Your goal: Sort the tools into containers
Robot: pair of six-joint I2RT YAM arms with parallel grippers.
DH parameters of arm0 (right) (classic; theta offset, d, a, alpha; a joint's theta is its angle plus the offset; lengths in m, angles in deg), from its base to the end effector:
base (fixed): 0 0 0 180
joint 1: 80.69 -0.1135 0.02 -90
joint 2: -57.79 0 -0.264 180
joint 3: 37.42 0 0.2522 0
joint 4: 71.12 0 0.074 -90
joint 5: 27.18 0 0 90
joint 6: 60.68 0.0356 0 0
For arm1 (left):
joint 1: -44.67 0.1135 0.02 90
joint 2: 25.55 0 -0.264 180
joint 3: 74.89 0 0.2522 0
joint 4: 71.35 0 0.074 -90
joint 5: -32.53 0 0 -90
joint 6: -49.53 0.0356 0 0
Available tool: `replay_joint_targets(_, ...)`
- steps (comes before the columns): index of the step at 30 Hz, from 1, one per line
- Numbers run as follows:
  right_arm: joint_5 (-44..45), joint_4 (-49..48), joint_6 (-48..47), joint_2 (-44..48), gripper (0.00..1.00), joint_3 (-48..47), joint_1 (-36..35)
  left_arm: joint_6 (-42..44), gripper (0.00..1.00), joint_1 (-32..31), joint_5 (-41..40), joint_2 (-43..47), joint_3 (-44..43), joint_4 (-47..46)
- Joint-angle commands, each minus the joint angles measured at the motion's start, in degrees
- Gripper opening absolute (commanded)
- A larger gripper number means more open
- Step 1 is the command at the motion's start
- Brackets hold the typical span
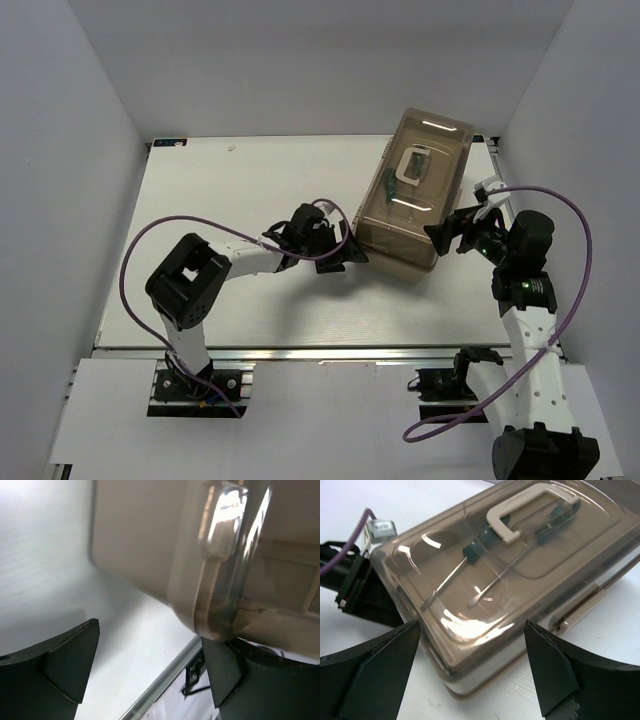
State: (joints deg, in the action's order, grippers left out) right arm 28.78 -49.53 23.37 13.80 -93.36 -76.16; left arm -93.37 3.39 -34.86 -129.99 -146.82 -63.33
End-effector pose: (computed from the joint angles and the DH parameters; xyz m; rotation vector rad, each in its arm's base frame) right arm 0.1799 0.0057 0.3317 -0.4523 1.6644 0.3802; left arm 0.2763 -0.2608 0.1642 -0.0246 2.5710 -1.2124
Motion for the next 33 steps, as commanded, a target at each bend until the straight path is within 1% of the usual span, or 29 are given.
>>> replay_joint_targets(1, 1.96, 3.41, -3.01, 1.88, 0.89, -0.19, 0.3, -1.94, 0.92, 2.6, -7.22, 3.62, -0.37, 1.25)
replay_joint_targets(4, 0.83, 5.25, -5.11, 3.47, 0.89, -0.1, 0.39, -1.5, 0.91, 4.18, -10.3, 8.98, 2.79, 3.18)
replay_joint_targets(5, -0.22, 5.69, -6.68, 3.82, 0.88, -0.36, 0.39, -0.54, 0.91, 4.53, -12.39, 12.82, 3.76, 3.8)
replay_joint_targets(7, -4.79, 7.45, -8.1, 4.35, 0.84, -0.98, 0.39, 0.69, 0.9, 5.06, -15.74, 17.41, 6.75, 7.47)
replay_joint_targets(8, -6.28, 8.41, -8.8, 4.26, 0.79, -2.2, 0.39, 2.26, 0.88, 5.07, -17.76, 19.87, 7.63, 8.97)
replay_joint_targets(9, -8.13, 8.86, -8.55, 3.83, 0.76, -2.82, 0.39, 3.06, 0.87, 5.07, -21.95, 24.77, 8.94, 12.56)
replay_joint_targets(10, -8.32, 8.95, -7.33, 3.39, 0.72, -3.35, 0.3, 3.85, 0.86, 5.07, -25.39, 27.16, 9.48, 14.42)
replay_joint_targets(11, -7.45, 9.65, -4.79, 1.99, 0.67, -5.01, 0.3, 5.08, 0.84, 5.07, -30.12, 32.06, 9.92, 16.27)
replay_joint_targets(12, -7.18, 10.35, -3.98, 1.02, 0.66, -6.07, 0.39, 5.53, 0.84, 5.07, -32.26, 34.63, 11.31, 18.98)
replay_joint_targets(14, -6.65, 13.67, -3.19, -2.48, 0.68, -10.27, 0.39, 7.2, 0.84, 5.07, -35.08, 40.08, 13.25, 19.54)
replay_joint_targets(15, -6.56, 14.65, -2.58, -3.38, 0.69, -11.78, 0.39, 7.98, 0.86, 5.07, -36.31, 45.85, 15.78, 18.06)
replay_joint_targets(16, -6.22, 15.45, -1.96, -4.26, 0.72, -13.1, 0.3, 9.99, 0.89, 5.07, -36.15, 48.87, 17.29, 16.65)
replay_joint_targets(17, -5.25, 15.46, -1.08, -5.48, 0.72, -14.15, 0.3, 11.23, 0.93, 5.07, -35.54, 51.77, 18.61, 13.16)
replay_joint_targets(18, -4.64, 15.63, 0.66, -6.02, 0.73, -16.51, 0.39, 12.46, 0.95, 5.07, -34.4, 57.02, 21.32, 11.47)
replay_joint_targets(19, -3.76, 15.54, 2.07, -6.63, 0.84, -17.76, 0.3, 14.22, 0.97, 5.07, -33.95, 59.42, 22.48, 9.97)
replay_joint_targets(20, -1.75, 16.24, 3.65, -8.12, 0.89, -19.07, 0.39, 14.84, 0.98, 5.07, -33.43, 61.44, 23.53, 7.78)
replay_joint_targets(21, -0.42, 17.55, 5.5, -9.26, 0.89, -22.74, 0.39, 15.37, 0.98, 5.07, -33.25, 64.68, 24.41, 7.15)
replay_joint_targets(22, 0.89, 19.3, 6.91, -10.67, 0.89, -24.95, 0.3, 16.16, 0.98, 5.07, -33.16, 65.85, 25.29, 7.06)
replay_joint_targets(23, 4.65, 21.41, 7.97, -13.64, 0.89, -27.5, 0.3, 16.34, 0.98, 5.07, -33.16, 66.73, 25.48, 7.58)
replay_joint_targets(24, 6.95, 26.3, 8.41, -15.15, 0.89, -32.57, 0.3, 16.34, 0.98, 5.07, -33.24, 67.35, 25.48, 8.02)
replay_joint_targets(26, 12.21, 30.12, 8.51, -18.66, 0.89, -36.73, 0.39, 16.52, 0.98, 5.07, -32.72, 68.23, 24.95, 8.9)
replay_joint_targets(28, 14.17, 32.76, 6.76, -19.38, 0.89, -39.2, 0.3, 16.61, 0.98, 5.15, -31.85, 68.23, 24.69, 8.9)
replay_joint_targets(30, 14.97, 32.86, 6.22, -18.51, 0.89, -38.95, 0.39, 16.96, 0.98, 5.07, -31.23, 68.06, 24.42, 8.38)
replay_joint_targets(33, 14.79, 30.4, 6.31, -15.52, 0.89, -36.41, 0.39, 18.27, 0.98, 5.07, -30.44, 67.18, 23.37, 8.29)
